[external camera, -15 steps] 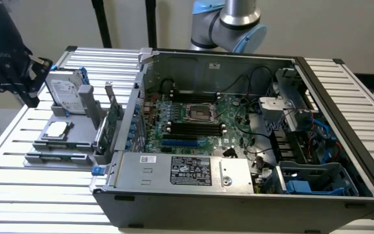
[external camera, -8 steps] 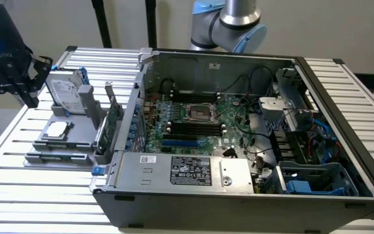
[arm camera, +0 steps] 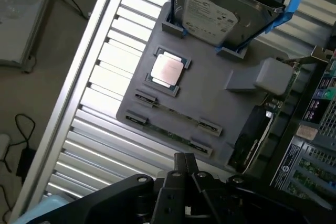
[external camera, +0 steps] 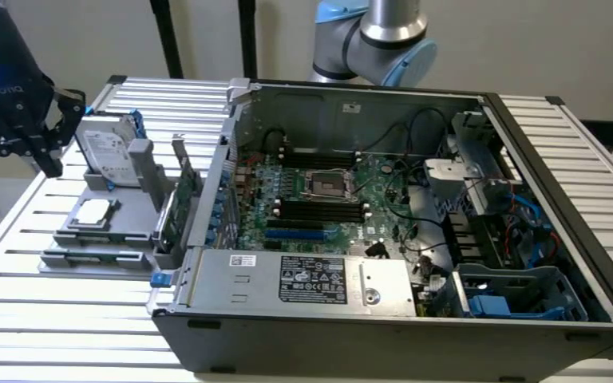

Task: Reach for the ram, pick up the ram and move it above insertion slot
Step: 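Pick up the ram and move it above insertion slot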

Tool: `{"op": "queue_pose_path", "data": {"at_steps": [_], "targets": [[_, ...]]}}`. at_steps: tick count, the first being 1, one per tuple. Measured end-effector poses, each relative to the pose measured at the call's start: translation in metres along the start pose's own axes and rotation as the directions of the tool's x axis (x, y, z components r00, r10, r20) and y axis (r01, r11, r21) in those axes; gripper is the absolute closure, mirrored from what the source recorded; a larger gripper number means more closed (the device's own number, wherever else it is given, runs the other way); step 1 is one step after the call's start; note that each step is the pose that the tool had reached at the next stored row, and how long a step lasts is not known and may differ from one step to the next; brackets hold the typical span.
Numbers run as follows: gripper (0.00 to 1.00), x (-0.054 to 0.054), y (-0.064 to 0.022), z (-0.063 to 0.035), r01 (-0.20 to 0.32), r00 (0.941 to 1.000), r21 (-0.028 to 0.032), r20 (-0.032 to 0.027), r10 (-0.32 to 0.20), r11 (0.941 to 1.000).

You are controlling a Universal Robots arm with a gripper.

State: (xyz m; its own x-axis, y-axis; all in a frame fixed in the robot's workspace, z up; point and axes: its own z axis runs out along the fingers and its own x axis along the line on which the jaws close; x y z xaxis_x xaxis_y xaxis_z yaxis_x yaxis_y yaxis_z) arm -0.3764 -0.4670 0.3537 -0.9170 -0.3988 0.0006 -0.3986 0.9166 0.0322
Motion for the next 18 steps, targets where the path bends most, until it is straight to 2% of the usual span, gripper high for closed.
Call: {"op": "queue_pose_path", "data": {"at_steps": [4,9,14,18], "targets": [[0.89,0.0000,0.0000,0.0004,0.072,0.9974,0.0000,-0.0024,-0.072,0.9974],[0.89,0.0000,0.0000,0.0009,0.163,0.9866,-0.0003,-0.0053,-0.163,0.9866],[0.89,0.0000,-0.0001,0.0015,0.251,0.9679,-0.0009,-0.0082,-0.251,0.9679],[0.89,0.0000,-0.0001,0.0020,0.322,0.9468,-0.0015,-0.0105,-0.322,0.9469]]}}
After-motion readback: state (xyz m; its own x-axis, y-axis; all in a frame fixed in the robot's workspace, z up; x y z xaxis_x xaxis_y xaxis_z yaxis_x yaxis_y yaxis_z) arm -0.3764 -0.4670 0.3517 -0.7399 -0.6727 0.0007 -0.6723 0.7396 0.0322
